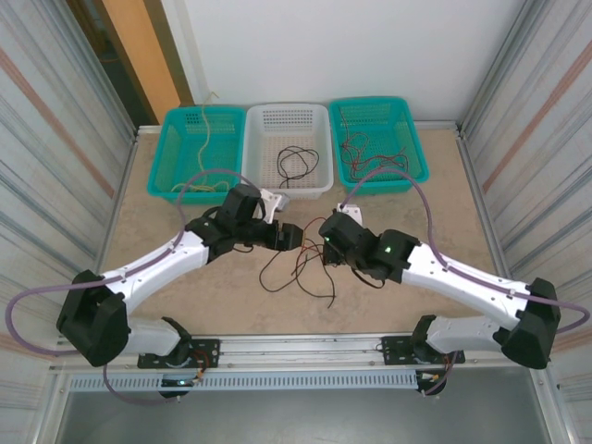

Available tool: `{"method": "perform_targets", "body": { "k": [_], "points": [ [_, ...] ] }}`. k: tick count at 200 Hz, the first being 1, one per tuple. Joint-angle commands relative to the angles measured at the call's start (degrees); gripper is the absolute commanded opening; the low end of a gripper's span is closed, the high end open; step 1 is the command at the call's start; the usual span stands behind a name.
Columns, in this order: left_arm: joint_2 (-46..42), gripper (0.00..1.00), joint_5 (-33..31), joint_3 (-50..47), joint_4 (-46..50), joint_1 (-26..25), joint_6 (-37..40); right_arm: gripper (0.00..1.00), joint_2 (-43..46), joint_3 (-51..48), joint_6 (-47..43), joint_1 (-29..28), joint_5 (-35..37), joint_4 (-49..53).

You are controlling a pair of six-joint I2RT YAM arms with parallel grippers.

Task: Untangle the cables

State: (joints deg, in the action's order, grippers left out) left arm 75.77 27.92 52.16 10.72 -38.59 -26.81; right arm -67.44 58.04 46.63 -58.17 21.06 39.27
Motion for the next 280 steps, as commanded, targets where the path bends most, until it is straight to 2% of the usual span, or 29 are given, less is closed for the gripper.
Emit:
{"method": "perform_targets", "body": {
  "k": [1, 41, 85, 140, 181, 231, 249, 267, 280],
  "points": [
    [-0.1, 0.62, 2.4, 2.4, -3.0, -0.4, 1.6, 0.0, 2.8, 2.2, -5.0, -2.2, 4.5, -0.6],
    [0.7, 0.54, 3.0, 2.5, -4.3, -0.6, 1.1, 0.0, 4.2, 3.6, -6.7, -4.4, 6.5, -1.2],
    [-1.0, 0.38, 0.7, 2.2, -5.2, -0.7, 1.1, 0.0, 4.2, 4.5, -7.8, -4.5, 7.0, -1.4],
    [-2.3, 0.12, -0.1, 4.8, -3.5, -0.7, 2.5, 0.0, 6.0, 4.9, -8.0, -4.6, 8.5, -0.6],
    [-4.9, 0.0, -0.9, 6.5, -2.6, -0.7, 4.2, 0.0, 8.9, 4.5, -7.5, -4.4, 11.1, 0.6],
    [-6.6, 0.0, -0.2, 10.1, -2.0, -0.7, 5.0, 0.0, 11.9, 5.0, -7.1, -4.5, 12.9, 1.1],
    [-6.1, 0.18, -0.4, 9.9, -1.7, -0.8, 5.1, 0.0, 13.1, 5.6, -7.7, -4.4, 12.7, 0.1],
    [-4.7, 0.57, 0.5, 8.0, -2.8, -0.7, 4.0, 0.0, 14.0, 7.1, -9.7, -4.5, 12.0, -2.2],
    [-3.3, 0.64, 1.8, 6.6, -3.9, -0.8, 2.7, 0.0, 14.0, 9.2, -11.7, -4.4, 11.6, -3.5]
  ]
}}
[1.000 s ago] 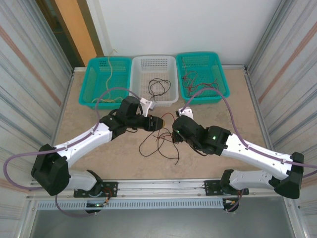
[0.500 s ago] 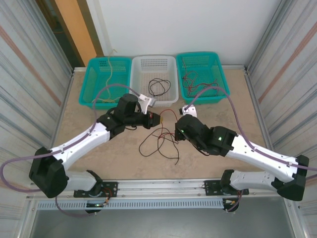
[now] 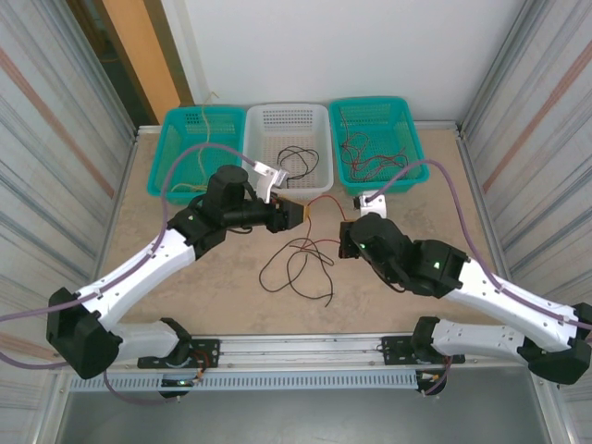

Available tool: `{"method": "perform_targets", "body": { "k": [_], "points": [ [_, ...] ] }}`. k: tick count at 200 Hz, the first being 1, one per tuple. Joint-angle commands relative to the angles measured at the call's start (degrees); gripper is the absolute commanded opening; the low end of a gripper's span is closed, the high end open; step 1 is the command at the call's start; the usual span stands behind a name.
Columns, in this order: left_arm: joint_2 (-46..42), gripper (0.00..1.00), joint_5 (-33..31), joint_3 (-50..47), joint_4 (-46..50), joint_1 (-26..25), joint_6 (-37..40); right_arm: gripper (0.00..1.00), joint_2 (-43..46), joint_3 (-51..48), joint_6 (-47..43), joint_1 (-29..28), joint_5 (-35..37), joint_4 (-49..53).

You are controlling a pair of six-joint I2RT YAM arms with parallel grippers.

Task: Untangle the cables

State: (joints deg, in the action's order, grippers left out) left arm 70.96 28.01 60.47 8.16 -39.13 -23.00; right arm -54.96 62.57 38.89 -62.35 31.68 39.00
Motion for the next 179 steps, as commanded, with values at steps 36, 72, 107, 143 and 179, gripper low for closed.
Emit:
{"method": "perform_targets", "body": {
  "k": [36, 72, 107, 143, 179],
  "points": [
    [2.7, 0.7, 1.2, -6.6, -5.6, -0.1, -4.5, 0.0, -1.1, 13.6, -10.6, 1.6, 0.3, -4.7],
    [4.9, 0.64, 1.0, -7.2, -3.9, -0.1, -4.8, 0.0, -4.0, 19.7, -12.5, 10.9, -7.2, -7.1],
    [6.7, 0.6, 1.1, -7.6, -2.7, 0.0, -4.8, 0.0, -7.7, 25.7, -12.4, 24.3, -16.7, -8.3],
    [8.5, 0.54, -1.6, -9.1, -0.3, 0.0, -5.1, 0.0, -13.7, 30.9, -10.3, 37.3, -26.4, -9.3],
    [10.0, 0.48, -2.3, -12.9, -0.2, 0.5, -6.5, 0.0, -18.9, 33.8, -6.1, 45.9, -34.9, -11.7]
  ]
}}
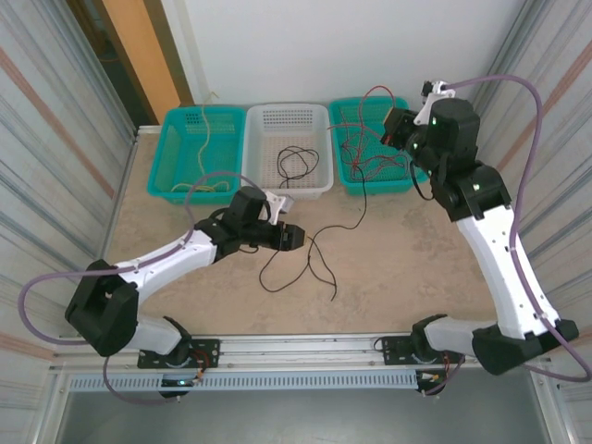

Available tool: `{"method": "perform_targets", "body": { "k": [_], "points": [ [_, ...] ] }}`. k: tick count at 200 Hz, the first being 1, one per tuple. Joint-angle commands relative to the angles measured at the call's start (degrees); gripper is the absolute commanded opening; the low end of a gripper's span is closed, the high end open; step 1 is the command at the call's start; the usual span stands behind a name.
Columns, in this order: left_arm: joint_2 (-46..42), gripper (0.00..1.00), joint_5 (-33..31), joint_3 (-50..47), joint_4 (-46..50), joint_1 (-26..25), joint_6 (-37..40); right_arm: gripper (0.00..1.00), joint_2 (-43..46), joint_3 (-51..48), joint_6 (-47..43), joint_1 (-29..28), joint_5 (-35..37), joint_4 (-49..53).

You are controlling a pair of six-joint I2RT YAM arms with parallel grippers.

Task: Untangle the cables

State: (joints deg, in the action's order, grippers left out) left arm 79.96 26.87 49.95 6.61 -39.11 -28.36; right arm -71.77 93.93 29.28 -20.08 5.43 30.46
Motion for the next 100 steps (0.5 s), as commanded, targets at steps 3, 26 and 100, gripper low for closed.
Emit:
{"method": "perform_targets", "body": {
  "k": [3, 26, 100],
  "points": [
    [1.0, 0.49, -1.0, -2.5, 1.0, 0.6, -1.2, 0.0, -2.3, 2.4, 3.9, 3.9, -9.1, -3.5],
    [1.7, 0.62, 1.2, -2.6, -5.6, 0.6, -0.7, 0.0, -2.4, 3.1, 4.8, 4.3, -11.1, -4.4],
    [21.9, 0.85, -9.9, 8.2, -35.2, -10.0, 8.9, 0.0, 6.0, 0.4, 10.3, 3.5, -13.2, -3.7]
  ]
}}
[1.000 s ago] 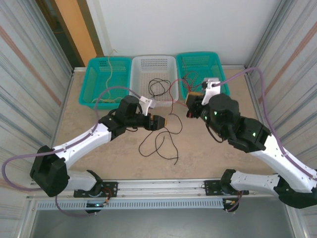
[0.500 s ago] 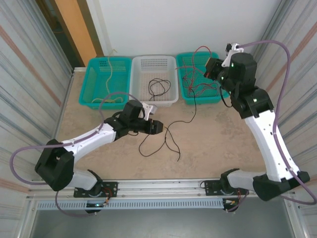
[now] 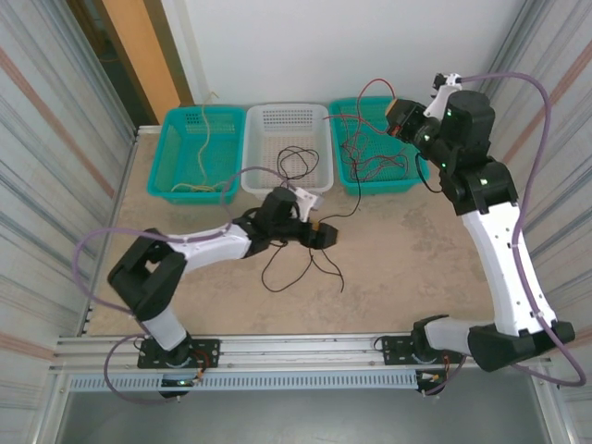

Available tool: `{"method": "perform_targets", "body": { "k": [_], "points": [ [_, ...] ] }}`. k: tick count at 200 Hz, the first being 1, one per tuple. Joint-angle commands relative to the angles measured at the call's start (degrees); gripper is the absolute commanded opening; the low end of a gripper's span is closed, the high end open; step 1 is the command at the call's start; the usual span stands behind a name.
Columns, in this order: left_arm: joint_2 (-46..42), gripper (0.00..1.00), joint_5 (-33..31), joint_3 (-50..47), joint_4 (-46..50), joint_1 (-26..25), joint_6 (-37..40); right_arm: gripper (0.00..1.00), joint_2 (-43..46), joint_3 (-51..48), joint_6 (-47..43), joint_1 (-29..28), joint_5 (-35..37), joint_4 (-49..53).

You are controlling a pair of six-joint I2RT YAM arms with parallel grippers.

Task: Untangle the cables

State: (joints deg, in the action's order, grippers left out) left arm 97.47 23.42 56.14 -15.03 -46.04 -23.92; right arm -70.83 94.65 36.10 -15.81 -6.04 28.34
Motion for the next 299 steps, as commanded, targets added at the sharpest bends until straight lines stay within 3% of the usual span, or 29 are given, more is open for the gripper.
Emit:
{"method": "perform_targets", "body": {
  "k": [1, 24, 53, 90, 100, 120, 146, 174, 206, 242, 274, 299],
  "points": [
    [4.6, 0.85, -6.9, 2.0, -13.8, -3.1, 4.4, 0.0, 5.2, -0.4, 3.5, -0.8, -1.7, -1.5],
    [8.5, 0.85, -15.9, 3.2, -16.8, -4.0, 4.3, 0.0, 7.8, -0.4, 4.5, -1.2, -2.2, -1.1],
    [10.4, 0.88, -18.7, 5.1, -19.9, -6.1, 12.5, 0.0, 9.4, -0.1, 6.5, -1.2, -4.1, -1.4],
    [10.9, 0.87, -27.7, 8.6, -20.5, -7.3, 17.9, 0.0, 11.3, -1.3, 8.1, -2.0, -5.1, -2.6],
    [11.1, 0.77, -27.0, 9.4, -20.7, -7.3, 18.3, 0.0, 11.6, -1.4, 8.1, -2.1, -5.0, -2.8],
    [11.0, 0.45, -27.2, 10.4, -17.4, -7.3, 17.2, 0.0, 11.8, -0.5, 7.4, -1.9, -4.5, -1.9],
    [9.8, 0.28, -26.9, 6.7, -19.0, -7.3, 16.6, 0.0, 11.9, 0.5, 7.0, -1.6, -4.6, -1.7],
    [8.6, 0.0, -24.6, 5.1, -18.2, -7.1, 16.6, 0.0, 11.8, 1.3, 6.9, -1.5, -4.7, -2.1],
    [3.1, 0.0, -23.7, 1.0, -15.6, -6.7, 15.1, 0.0, 11.0, 3.4, 5.5, -0.4, -3.8, -1.8],
    [-3.7, 0.0, -20.6, -9.2, -15.4, -1.7, 2.8, 0.0, 7.6, 6.3, 3.6, 3.5, -3.0, -0.9],
    [-5.0, 0.0, -17.5, -16.4, -17.3, 3.7, -5.5, 0.0, 3.7, 9.3, 3.7, 8.7, -5.2, -0.7],
    [-4.6, 0.0, -16.8, -19.1, -19.3, 5.7, -7.1, 0.0, 2.4, 11.3, 3.2, 11.5, -5.6, -0.4]
  ]
}}
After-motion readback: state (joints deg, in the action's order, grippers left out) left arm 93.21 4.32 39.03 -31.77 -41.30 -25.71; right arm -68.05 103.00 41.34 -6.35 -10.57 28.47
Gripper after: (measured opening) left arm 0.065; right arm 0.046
